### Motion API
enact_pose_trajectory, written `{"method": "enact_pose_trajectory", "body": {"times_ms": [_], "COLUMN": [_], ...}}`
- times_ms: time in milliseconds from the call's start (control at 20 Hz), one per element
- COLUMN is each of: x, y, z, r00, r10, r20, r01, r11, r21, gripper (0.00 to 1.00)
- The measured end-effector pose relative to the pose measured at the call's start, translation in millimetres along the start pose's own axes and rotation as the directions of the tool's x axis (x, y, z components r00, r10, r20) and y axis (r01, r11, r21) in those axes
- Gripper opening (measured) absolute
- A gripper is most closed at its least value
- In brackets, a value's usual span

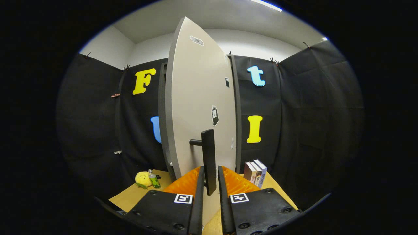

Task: Open the shoe cabinet door, grab the shoes and put them into the shoe cabinet, then close the shoe cabinet door.

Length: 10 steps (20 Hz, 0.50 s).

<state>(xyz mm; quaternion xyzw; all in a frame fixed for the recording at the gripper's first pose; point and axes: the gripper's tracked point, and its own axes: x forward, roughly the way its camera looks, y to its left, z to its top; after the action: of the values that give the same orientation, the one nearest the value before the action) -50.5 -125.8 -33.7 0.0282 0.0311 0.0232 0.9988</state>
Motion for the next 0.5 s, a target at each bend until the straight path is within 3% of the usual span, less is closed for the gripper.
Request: {"method": "enact_pose_trajectory", "body": {"times_ms": [350,500], "x": [-47.8,-58.9], "y": [-61.3,-63.5], "z": [22.1,26.4], "r00": [0.983,0.971], "r10": [-0.169,-0.206], "r20": [0.076,0.121], "r01": [0.173,0.213], "r11": [0.984,0.976], "r21": [-0.042,-0.041], "gripper": [0.27,0.26]}}
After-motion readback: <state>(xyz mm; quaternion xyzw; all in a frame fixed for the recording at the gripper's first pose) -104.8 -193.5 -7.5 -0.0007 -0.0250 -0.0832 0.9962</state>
